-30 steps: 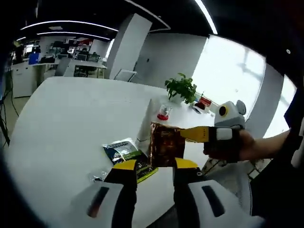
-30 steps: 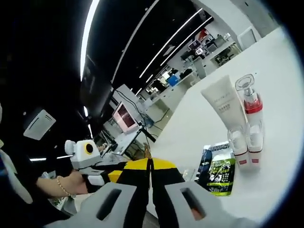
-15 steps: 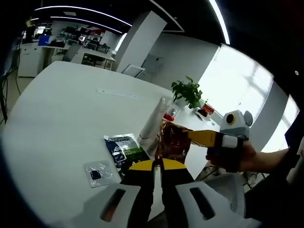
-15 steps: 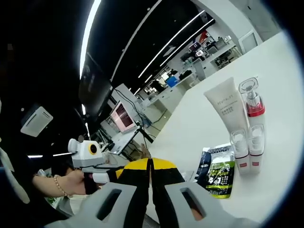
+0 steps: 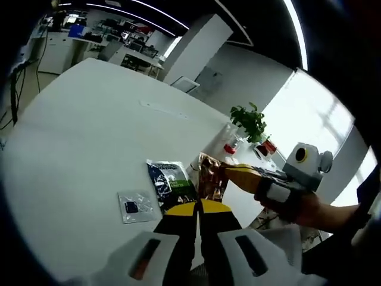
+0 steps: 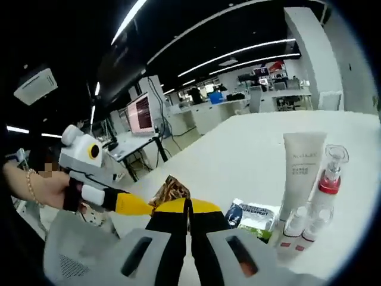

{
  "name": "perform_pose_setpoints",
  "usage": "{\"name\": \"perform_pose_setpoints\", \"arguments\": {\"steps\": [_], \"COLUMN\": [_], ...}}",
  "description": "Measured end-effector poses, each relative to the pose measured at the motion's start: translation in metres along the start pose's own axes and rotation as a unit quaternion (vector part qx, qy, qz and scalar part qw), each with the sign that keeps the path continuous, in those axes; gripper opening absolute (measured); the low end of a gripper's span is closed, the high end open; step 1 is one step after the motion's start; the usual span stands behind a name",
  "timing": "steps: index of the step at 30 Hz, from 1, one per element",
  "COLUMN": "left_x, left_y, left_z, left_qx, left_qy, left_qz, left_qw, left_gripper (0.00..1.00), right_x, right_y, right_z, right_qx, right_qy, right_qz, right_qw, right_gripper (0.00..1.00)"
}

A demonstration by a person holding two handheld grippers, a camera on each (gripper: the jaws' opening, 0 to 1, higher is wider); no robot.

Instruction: Arrange the skincare products in the storage area until every visible bottle or jar stands upright without overlapping.

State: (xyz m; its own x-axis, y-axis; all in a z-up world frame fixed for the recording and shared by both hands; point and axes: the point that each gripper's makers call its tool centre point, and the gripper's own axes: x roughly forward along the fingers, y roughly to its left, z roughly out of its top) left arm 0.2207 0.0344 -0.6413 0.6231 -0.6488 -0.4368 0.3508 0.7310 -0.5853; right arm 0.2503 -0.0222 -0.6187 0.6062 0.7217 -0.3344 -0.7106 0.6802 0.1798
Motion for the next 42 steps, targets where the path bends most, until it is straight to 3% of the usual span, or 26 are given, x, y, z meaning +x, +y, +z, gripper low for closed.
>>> {"name": "perform_pose_setpoints", "arguments": {"steps": [10, 19, 33, 42], "left_x": [0.004, 0.025, 0.059, 0.077], "left_y": [0.029, 0.056, 0.107, 0.124], "left_z": [0.011, 0.012, 0.009, 0.001], "left_qx": [-0.019, -0.036, -0.060, -0.054], "left_qy": [0.000, 0.011, 0.032, 0.052], "left_qz": [0.023, 0.045, 0.067, 0.079], "left_qw": [0.9996, 0.9983, 0.9954, 0.9940], "left_gripper": [0.00, 0.00, 0.00, 0.00], "right_x": [0.038, 0.076, 0.121, 0.142], "right_y": [-0.007, -0.025, -0.052, -0.067], "right_z": [-0.005, -0.015, -0.048, -0.069], "right_qx": [-0.068, -0.090, -0.112, -0.138], "right_qy": [0.036, 0.065, 0.120, 0.148], "right_qz": [-0.012, -0.033, -0.042, -0.034], "right_qw": [0.9970, 0.9933, 0.9856, 0.9787], "right_gripper": [0.01, 0.01, 0.02, 0.02]}}
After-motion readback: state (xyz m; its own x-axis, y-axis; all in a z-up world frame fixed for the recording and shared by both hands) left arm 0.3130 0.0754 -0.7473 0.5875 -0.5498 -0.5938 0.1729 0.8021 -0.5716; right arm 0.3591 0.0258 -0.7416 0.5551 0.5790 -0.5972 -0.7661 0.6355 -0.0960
